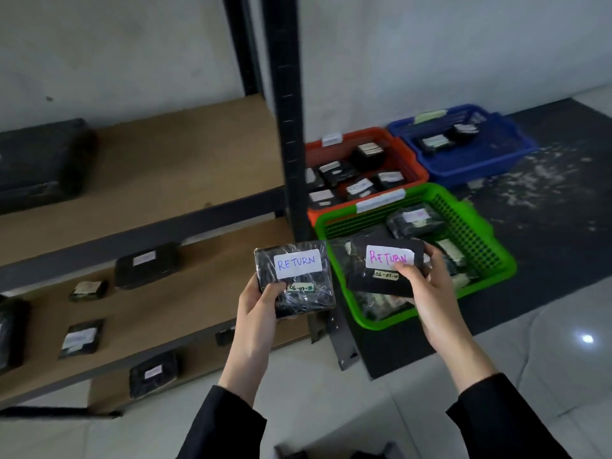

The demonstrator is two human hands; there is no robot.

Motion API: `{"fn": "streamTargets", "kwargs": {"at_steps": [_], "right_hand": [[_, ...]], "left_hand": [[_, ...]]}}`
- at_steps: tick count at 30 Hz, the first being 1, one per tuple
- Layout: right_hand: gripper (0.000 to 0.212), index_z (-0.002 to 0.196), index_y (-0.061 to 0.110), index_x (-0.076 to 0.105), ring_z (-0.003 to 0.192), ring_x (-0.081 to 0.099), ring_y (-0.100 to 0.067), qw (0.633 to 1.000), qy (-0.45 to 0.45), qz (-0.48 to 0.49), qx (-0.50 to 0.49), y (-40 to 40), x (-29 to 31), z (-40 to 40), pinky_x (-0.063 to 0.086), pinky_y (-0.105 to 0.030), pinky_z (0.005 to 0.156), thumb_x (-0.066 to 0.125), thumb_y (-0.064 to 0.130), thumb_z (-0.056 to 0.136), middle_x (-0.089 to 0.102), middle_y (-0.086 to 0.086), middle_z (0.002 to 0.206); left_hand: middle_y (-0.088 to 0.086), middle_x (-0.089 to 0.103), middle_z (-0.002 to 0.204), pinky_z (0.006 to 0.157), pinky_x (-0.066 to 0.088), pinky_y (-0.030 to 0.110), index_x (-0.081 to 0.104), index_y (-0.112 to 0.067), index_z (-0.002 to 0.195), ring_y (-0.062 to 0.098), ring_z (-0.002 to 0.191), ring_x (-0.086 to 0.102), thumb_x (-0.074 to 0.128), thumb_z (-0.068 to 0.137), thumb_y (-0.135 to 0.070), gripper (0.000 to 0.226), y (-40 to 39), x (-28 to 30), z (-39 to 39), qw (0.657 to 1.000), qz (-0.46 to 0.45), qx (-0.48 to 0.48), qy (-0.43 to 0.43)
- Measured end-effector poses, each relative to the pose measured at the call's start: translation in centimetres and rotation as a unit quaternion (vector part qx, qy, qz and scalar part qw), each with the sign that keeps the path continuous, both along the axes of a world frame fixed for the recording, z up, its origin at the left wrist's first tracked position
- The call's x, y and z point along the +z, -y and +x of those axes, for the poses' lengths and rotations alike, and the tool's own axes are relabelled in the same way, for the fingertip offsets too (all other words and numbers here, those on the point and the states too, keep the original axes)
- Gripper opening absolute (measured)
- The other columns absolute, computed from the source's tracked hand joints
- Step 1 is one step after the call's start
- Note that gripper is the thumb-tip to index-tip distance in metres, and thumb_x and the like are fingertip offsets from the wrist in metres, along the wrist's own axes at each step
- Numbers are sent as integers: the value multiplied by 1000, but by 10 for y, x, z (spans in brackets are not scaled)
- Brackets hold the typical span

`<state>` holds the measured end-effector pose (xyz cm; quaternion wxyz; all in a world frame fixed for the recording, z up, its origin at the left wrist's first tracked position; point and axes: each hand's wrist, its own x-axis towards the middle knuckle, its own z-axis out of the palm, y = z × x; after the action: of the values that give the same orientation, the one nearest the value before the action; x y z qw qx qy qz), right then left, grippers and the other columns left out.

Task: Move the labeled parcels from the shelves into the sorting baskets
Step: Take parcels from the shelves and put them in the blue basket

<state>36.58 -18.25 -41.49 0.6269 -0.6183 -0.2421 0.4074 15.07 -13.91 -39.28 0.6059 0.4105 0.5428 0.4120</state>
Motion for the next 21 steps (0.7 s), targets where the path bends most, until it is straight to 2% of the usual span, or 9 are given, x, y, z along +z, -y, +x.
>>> {"fn": "streamTargets", "kwargs": {"at_steps": [3,7,10,12,15,17,21], "right_hand": [[35,121,21,51,100,65,-18,1000,6,2,-25,8,2,59,56,-30,74,58,7,90,65,-1,111],[35,121,19,51,90,67,-6,999,7,9,-46,10,5,124,52,-13,62,58,6,89,66,-1,109],[38,124,21,50,96,66,-11,998,8,4,-56,8,7,172,52,-21,69,58,10,89,65,-2,113],[32,117,27,52,94,66,-11,998,8,-1,-64,3,8,200,51,-22,68,59,11,89,65,1,111],[28,100,38,51,93,66,-13,997,13,-6,-80,-10,9,238,52,-27,70,58,13,90,64,3,109],[27,109,33,51,93,66,-15,996,14,-20,-88,-22,7,263,53,-30,68,57,15,91,64,2,109],[36,123,29,47,92,67,-15,995,24,-39,-86,-55,0,311,52,-28,61,58,17,90,64,1,112]], "left_hand": [[-5,76,93,83,50,40,66,-23,100,21,92,68,45,95,-5,28,1,5,61,1000,10,-26,-3],[-4,75,100,98,47,46,69,-28,96,20,102,67,47,95,-9,29,-4,9,130,999,4,-37,4],[-10,75,97,95,48,44,68,-32,93,14,98,67,48,95,-13,28,-10,12,179,999,6,-52,-3],[-7,74,101,97,47,44,67,-32,95,15,97,67,49,95,-13,26,-18,12,205,998,4,-56,-5],[-5,72,108,103,43,52,65,-34,101,21,107,64,52,93,-18,22,-32,4,237,999,-10,-50,-5],[-6,69,111,103,43,52,62,-37,101,22,109,63,53,93,-20,21,-43,-2,259,999,-26,-41,2],[-11,66,107,94,50,41,59,-35,109,16,102,63,51,95,-20,22,-78,-14,306,998,-44,-34,8]]}}
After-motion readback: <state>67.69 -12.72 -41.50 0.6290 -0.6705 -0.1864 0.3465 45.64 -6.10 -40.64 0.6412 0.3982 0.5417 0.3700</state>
